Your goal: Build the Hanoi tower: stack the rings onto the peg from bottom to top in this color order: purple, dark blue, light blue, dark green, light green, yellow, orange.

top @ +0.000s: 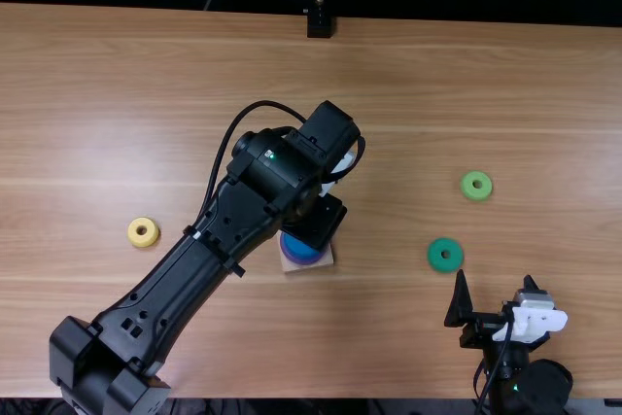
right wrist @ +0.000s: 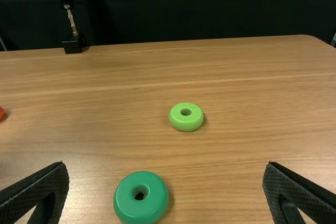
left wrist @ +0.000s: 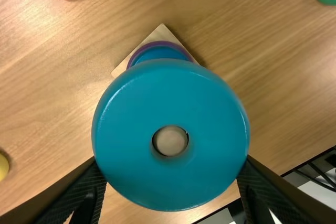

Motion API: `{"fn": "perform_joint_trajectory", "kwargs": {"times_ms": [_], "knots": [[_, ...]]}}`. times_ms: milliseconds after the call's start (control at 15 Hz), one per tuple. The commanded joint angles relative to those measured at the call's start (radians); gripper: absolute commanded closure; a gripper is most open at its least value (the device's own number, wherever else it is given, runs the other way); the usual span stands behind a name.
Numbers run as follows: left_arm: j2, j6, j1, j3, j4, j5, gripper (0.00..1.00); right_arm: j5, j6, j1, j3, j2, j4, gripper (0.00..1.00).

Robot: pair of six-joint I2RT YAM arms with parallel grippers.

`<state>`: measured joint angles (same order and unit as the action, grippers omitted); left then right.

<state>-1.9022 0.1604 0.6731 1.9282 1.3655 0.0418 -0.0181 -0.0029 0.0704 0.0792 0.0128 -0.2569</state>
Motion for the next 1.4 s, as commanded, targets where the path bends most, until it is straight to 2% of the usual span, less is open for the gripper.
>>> {"fn": "perform_joint_trajectory", "kwargs": {"times_ms": [0,67,267,467,600,733,867,1000,1133,1333], "knots": [[0.040,0.000,-0.006,-0.014,0.000,0.017,0.00,-0.004,-0.005,0.009,-0.062,-0.013,-0.070,0.00],[0.040,0.000,-0.006,-0.015,0.000,0.017,0.00,-0.004,-0.005,0.009,-0.062,-0.013,-0.070,0.00],[0.040,0.000,-0.007,-0.015,-0.001,0.052,0.00,-0.004,-0.005,0.009,-0.062,-0.013,-0.070,0.00],[0.043,0.000,-0.010,-0.015,-0.005,0.052,0.00,-0.004,-0.005,0.009,-0.062,-0.013,-0.070,0.00],[0.080,0.000,-0.043,-0.017,-0.036,0.054,0.00,-0.004,-0.005,0.009,-0.062,-0.013,-0.070,0.00],[0.186,0.000,-0.101,-0.044,-0.215,0.056,0.00,-0.004,-0.005,0.009,-0.062,-0.013,-0.070,0.00],[0.310,0.000,-0.170,-0.167,-0.430,0.054,0.00,-0.004,-0.005,0.009,-0.062,-0.013,-0.070,0.00],[0.469,0.002,-0.268,-0.311,-0.607,0.052,0.00,-0.004,-0.005,0.009,-0.062,-0.013,-0.070,0.00],[0.635,0.000,-0.359,-0.511,-0.729,0.050,0.00,-0.004,-0.005,0.009,-0.062,-0.013,-0.070,0.00],[0.919,-0.004,-0.532,-0.867,-0.918,0.050,0.00,-0.004,-0.005,0.009,-0.062,-0.013,-0.070,0.00]]}}
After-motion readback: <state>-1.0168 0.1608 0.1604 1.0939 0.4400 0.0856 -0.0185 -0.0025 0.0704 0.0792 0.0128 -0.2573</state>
